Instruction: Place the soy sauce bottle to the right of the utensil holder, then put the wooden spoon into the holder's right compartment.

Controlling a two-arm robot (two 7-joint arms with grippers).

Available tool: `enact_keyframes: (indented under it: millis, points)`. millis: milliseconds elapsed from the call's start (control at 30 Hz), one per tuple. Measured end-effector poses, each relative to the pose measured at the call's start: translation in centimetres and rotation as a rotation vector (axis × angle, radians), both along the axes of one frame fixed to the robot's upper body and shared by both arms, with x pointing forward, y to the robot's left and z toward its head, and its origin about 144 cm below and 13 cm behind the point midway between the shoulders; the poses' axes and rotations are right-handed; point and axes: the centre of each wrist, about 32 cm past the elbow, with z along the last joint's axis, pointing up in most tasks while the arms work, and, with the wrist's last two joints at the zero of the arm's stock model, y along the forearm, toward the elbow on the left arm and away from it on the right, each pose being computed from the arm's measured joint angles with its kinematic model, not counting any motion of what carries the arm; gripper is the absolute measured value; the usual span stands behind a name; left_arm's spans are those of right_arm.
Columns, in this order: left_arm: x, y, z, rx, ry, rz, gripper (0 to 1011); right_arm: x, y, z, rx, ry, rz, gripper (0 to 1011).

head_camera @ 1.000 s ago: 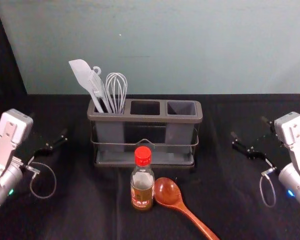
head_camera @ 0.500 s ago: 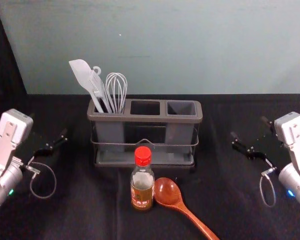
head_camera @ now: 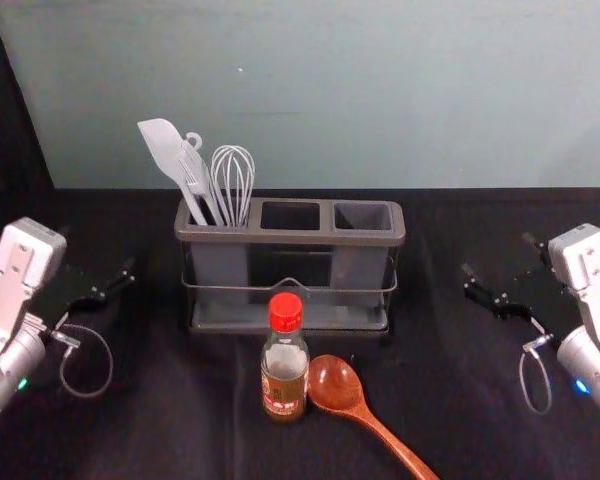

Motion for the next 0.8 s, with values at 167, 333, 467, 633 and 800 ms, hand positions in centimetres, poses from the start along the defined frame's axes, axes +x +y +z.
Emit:
enact_keyframes:
  millis: [167, 333, 467, 633, 800]
  points:
    - [0.0, 0.0, 0.0, 0.0, 0.0, 0.0, 1012, 0.0, 0.0, 0.0, 0.0, 0.0, 0.0, 1002]
    - [0.0, 0.0, 0.0, 0.0, 0.0, 0.0, 1012, 0.0, 0.0, 0.0, 0.0, 0.0, 0.0, 1003]
    - [0.0, 0.0, 0.0, 0.0, 0.0, 0.0, 1011, 0.0, 0.0, 0.0, 0.0, 0.0, 0.0, 1002]
    - [0.0, 0.0, 0.0, 0.0, 0.0, 0.0, 1011, -0.11, -0.08, -0.01, 0.004, -0.008, 0.0, 1002]
    - [0.0, 0.0, 0.0, 0.0, 0.0, 0.0, 1012, -0.71, -0.19, 0.32, 0.012, -0.039, 0.011, 1002]
